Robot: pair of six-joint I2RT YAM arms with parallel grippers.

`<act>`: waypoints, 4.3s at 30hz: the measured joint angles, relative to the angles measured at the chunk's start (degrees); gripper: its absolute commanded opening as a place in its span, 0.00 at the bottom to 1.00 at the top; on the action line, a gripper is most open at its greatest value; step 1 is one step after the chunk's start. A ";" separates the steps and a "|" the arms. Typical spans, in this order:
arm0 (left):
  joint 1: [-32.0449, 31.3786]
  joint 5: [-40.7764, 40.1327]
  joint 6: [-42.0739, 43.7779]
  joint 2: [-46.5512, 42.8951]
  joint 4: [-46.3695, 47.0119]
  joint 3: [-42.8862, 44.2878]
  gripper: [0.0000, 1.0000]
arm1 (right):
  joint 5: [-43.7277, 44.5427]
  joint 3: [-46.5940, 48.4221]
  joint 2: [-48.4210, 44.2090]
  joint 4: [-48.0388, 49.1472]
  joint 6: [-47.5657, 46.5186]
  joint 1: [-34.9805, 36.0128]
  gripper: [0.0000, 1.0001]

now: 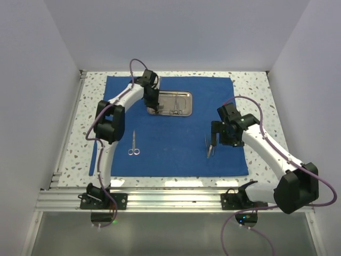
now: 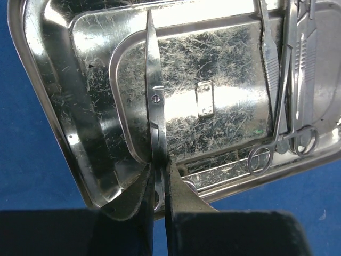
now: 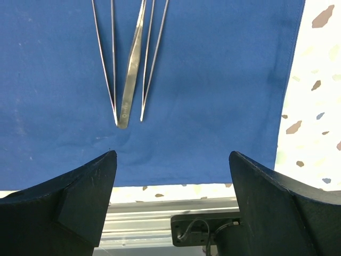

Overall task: Open and lay out the surgical kit
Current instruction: Pick up the medical item from the container, then place the medical item in the surgical kit, then pick up the medical item from the container.

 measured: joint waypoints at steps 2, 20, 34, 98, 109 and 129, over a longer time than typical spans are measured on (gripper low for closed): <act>0.76 3.23 0.11 -0.50 1.62 -1.18 0.00 | -0.09 0.26 0.68 0.33 -0.02 0.00 0.90; 1.99 18.14 -1.84 -0.33 5.64 -3.26 0.00 | -0.52 2.95 2.60 1.07 -1.09 0.00 0.90; 2.01 -6.47 0.20 -20.79 -1.84 -14.60 0.00 | -2.01 2.95 4.11 3.13 -1.22 0.00 0.89; -8.70 -2.34 -13.42 5.84 1.29 11.43 0.44 | -2.58 0.20 -1.68 0.26 -1.90 -0.02 0.89; -9.75 -3.61 -13.55 7.34 1.92 12.70 0.25 | -2.58 -0.44 -1.70 0.31 -1.51 0.00 0.89; -11.21 -10.71 -11.30 11.21 -4.09 19.02 0.12 | -2.60 -1.31 -1.70 1.53 -1.53 0.00 0.90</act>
